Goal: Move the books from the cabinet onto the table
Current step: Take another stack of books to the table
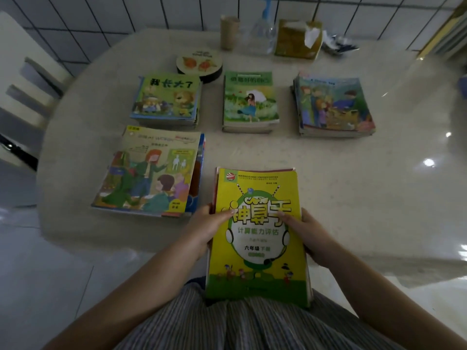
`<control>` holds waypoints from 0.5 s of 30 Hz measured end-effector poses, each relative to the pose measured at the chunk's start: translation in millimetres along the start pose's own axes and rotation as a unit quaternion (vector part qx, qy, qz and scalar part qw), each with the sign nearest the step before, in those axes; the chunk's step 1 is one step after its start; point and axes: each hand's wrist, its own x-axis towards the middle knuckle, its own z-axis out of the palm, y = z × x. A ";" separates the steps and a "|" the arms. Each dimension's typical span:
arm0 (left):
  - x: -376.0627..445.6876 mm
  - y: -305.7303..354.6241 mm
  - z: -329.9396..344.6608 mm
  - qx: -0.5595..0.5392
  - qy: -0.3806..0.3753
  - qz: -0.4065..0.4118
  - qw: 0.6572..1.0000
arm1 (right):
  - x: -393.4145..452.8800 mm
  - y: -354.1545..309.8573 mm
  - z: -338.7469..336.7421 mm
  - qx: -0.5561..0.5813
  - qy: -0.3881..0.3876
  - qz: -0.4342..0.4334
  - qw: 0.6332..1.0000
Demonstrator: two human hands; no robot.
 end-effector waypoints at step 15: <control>86.0 70.8 -2.6 0.077 0.051 0.001 0.996 | 98.1 -57.2 4.7 -0.091 0.021 0.024 0.995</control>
